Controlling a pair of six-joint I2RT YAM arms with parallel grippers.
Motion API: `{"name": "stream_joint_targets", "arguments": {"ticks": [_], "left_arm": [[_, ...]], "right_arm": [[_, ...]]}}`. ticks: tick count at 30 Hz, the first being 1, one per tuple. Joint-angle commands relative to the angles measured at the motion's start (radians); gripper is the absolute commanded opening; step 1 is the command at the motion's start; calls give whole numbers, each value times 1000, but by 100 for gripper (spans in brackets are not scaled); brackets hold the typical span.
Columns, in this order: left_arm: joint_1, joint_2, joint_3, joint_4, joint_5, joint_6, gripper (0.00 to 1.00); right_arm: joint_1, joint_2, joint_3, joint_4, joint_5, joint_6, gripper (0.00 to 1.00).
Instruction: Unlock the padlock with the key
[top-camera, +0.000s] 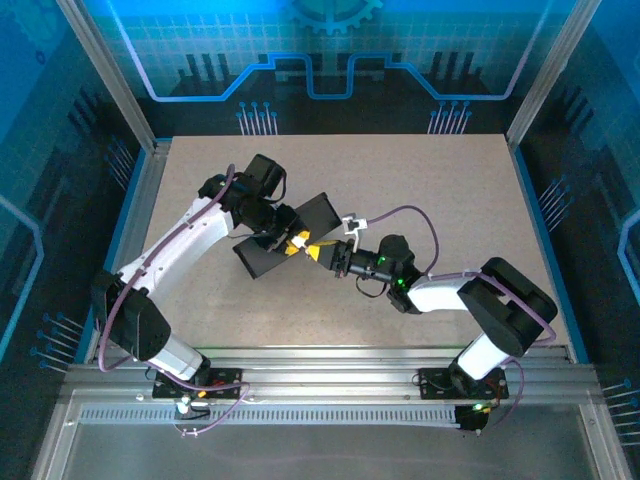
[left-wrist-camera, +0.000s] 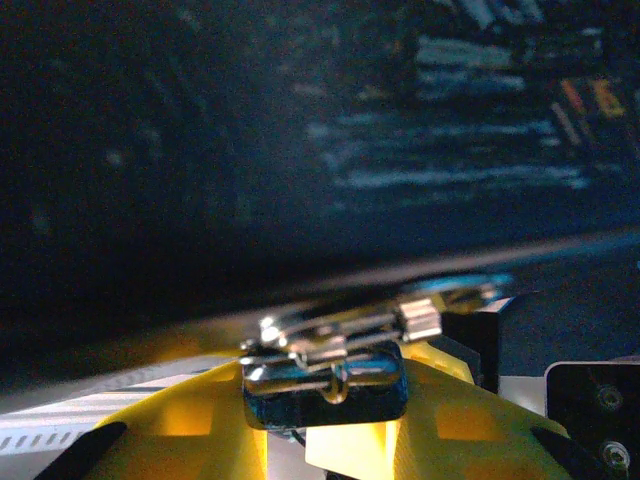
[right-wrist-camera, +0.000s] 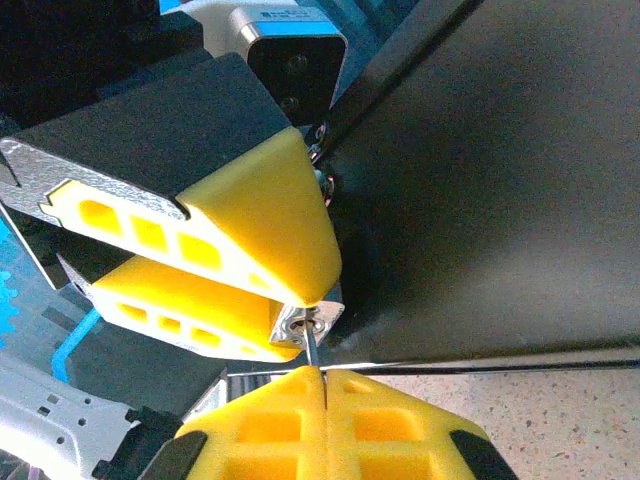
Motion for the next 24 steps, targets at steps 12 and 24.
{"name": "stream_joint_targets", "arguments": {"ticks": [12,24], "left_arm": [[-12,8,91,-88,76,50,0],[-13,8,79,-102,83,68,0]], "right_arm": [[55,53,72,73,141,-2,0],[54,39,94,49,162,-20,0]]}}
